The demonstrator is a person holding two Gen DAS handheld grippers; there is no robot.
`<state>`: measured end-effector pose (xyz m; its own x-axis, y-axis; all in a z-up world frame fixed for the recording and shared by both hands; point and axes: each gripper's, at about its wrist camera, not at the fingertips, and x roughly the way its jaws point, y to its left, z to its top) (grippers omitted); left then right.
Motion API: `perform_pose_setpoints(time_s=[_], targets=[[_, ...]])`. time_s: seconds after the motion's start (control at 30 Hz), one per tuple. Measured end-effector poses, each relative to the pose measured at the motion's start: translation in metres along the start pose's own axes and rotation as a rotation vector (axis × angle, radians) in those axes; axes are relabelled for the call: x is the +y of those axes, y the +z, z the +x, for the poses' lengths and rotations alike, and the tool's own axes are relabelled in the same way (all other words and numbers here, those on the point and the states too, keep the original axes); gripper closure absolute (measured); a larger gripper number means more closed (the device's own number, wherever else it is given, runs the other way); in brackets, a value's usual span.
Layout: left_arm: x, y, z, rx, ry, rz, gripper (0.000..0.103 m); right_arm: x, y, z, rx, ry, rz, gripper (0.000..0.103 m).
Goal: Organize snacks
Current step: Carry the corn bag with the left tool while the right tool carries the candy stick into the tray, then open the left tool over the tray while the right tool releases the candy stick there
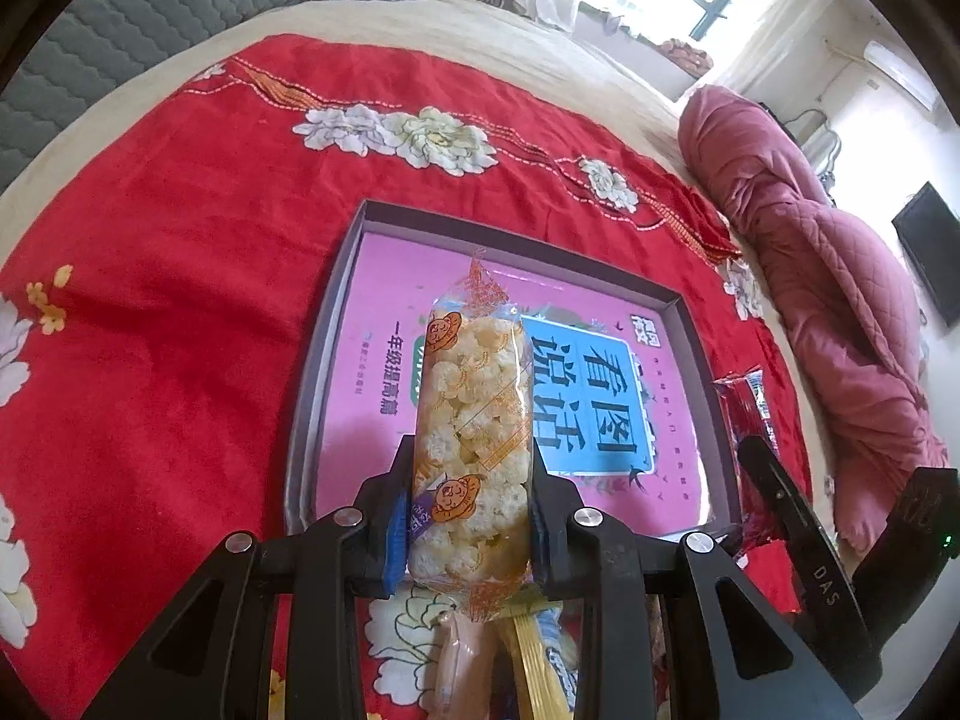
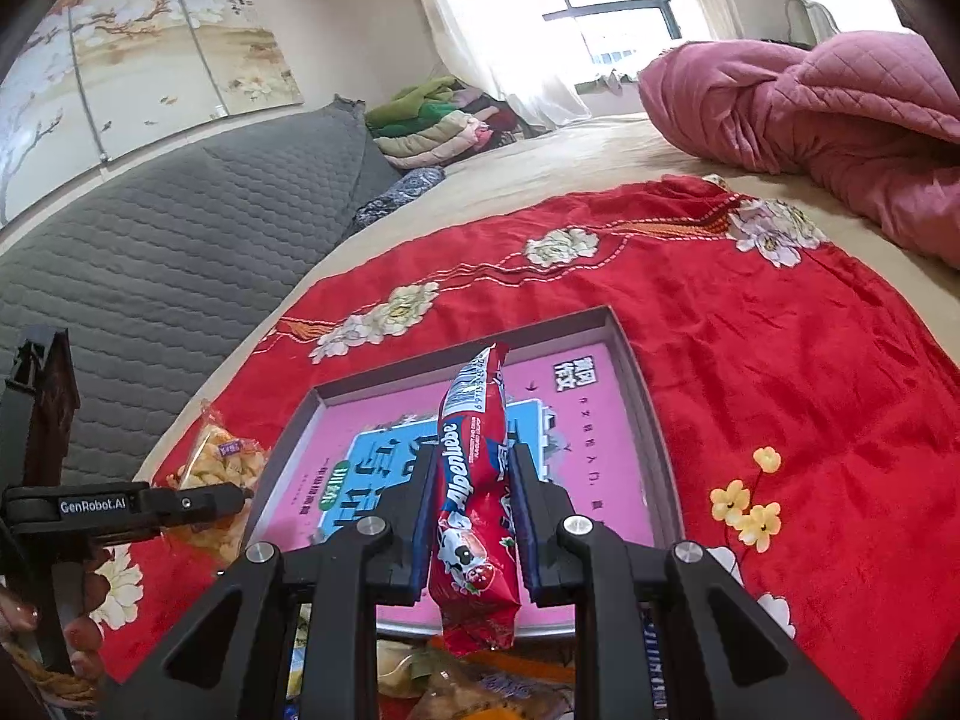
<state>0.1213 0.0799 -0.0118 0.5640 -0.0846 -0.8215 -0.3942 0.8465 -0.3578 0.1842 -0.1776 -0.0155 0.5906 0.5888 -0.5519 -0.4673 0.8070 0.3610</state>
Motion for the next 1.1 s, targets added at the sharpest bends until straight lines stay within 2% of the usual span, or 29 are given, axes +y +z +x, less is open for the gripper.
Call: perform_pose_setpoints(time_s=[0.4, 0.93, 1.1], targets=[[0.007, -0.001, 0.025, 0.03, 0.006, -0.004, 0.071, -0.011, -0.007, 0.023, 0.049, -0.021, 0.019, 0.08], [0.0, -0.002, 0.049, 0.064, 0.037, 0.018, 0.071, -0.022, -0.01, 0.04, 0.083, -0.084, 0.022, 0.08], [0.001, -0.002, 0.055, 0.077, 0.042, 0.018, 0.071, -0.021, -0.012, 0.042, 0.092, -0.127, -0.009, 0.079]])
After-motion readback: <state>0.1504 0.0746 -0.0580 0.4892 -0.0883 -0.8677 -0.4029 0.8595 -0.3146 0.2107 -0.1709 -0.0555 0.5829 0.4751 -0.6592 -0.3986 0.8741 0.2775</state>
